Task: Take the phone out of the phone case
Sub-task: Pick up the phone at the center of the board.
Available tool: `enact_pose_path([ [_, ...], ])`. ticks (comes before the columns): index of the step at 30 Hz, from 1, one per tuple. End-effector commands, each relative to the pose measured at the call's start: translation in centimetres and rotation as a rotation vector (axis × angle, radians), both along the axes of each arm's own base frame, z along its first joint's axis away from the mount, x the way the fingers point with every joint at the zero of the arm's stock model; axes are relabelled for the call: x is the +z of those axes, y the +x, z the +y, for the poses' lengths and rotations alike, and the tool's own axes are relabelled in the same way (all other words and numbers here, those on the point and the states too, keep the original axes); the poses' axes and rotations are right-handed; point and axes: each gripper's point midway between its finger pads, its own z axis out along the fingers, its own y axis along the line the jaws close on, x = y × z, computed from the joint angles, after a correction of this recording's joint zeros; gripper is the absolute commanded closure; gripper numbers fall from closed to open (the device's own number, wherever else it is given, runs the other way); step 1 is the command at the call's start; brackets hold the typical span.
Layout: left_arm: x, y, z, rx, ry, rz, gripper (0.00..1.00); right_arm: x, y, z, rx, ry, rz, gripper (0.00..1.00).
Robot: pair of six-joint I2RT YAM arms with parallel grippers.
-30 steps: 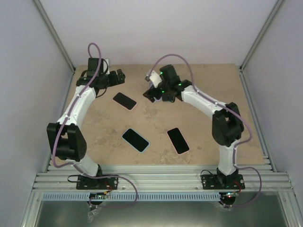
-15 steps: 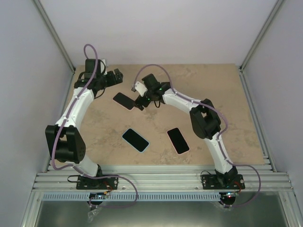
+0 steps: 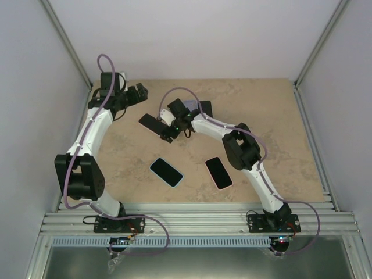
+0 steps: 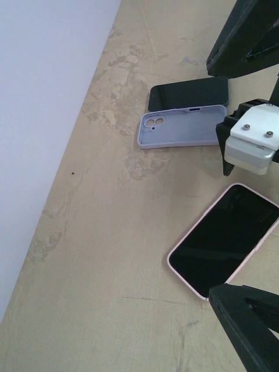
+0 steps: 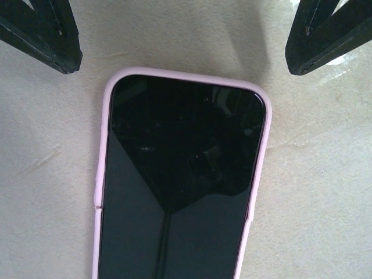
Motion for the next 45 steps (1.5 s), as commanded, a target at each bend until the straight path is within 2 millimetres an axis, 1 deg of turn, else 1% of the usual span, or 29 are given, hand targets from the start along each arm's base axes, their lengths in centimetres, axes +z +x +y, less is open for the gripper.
enact_pose_path([
  [1, 0.7, 0.0, -0.2, -0.008, -0.035, -0.023, 0.01, -0.3, 0.1, 1.1, -0.006, -0.014, -0.021, 0.02],
  [13, 0.6, 0.1, 0.0, -0.012, -0.067, -0.014, 0.01, -2.9, 0.9, 2.6, -0.016, -0.024, -0.014, 0.02],
  [18, 0.6, 0.2, 0.1, -0.008, -0.076, -0.012, 0.01, -3.5, 1.6, 3.2, -0.024, -0.018, -0.023, 0.02],
  [22, 0.3, 0.4, 0.4, -0.005, -0.081, -0.005, 0.01, -3.9, 2.1, 4.1, -0.023, -0.008, -0.04, 0.04],
  [25, 0.2, 0.4, 0.5, -0.002, -0.087, 0.002, 0.01, -4.7, 2.2, 4.0, -0.022, -0.021, -0.034, 0.1],
  [27, 0.0, 0.4, 0.6, 0.002, -0.086, 0.004, 0.01, -4.8, 1.9, 3.6, -0.019, -0.028, -0.013, 0.15],
  [29, -0.1, 0.3, 0.8, 0.014, -0.081, 0.003, 0.01, -4.6, 1.1, 3.1, -0.012, -0.021, 0.028, 0.25],
  [30, -0.2, 0.3, 0.9, 0.016, -0.079, 0.004, 0.01, -5.0, 0.4, 2.4, -0.012, -0.03, 0.053, 0.3],
  [31, -0.3, 0.3, 0.9, 0.016, -0.078, 0.005, 0.01, -4.0, 0.2, 2.2, -0.009, -0.02, 0.052, 0.34],
  [32, -0.5, 0.2, 0.9, 0.015, -0.078, 0.009, 0.01, -3.8, -0.2, 1.8, -0.006, -0.023, 0.058, 0.38],
  [34, -0.5, 0.2, 0.9, 0.013, -0.076, 0.01, 0.01, -2.9, -1.0, 1.1, -0.002, -0.026, 0.059, 0.42],
  [38, -0.7, 0.2, 0.9, 0.015, -0.075, 0.017, 0.01, -0.6, -2.2, 0.0, 0.01, -0.023, 0.053, 0.44],
  [39, -0.8, 0.1, 0.9, 0.013, -0.076, 0.019, 0.01, 0.4, -2.4, -0.1, 0.014, -0.015, 0.046, 0.44],
  [41, -1.0, -0.1, 1.0, 0.013, -0.07, 0.019, 0.01, 1.7, -2.8, -0.4, 0.018, -0.003, 0.036, 0.46],
  [43, -1.5, -0.3, 1.0, 0.005, -0.058, 0.029, 0.01, 2.9, -2.9, -0.6, 0.019, 0.012, 0.014, 0.46],
  [45, -2.6, -0.6, 1.0, -0.012, -0.047, 0.063, 0.01, 3.8, -2.9, -0.7, 0.021, 0.023, -0.004, 0.47],
])
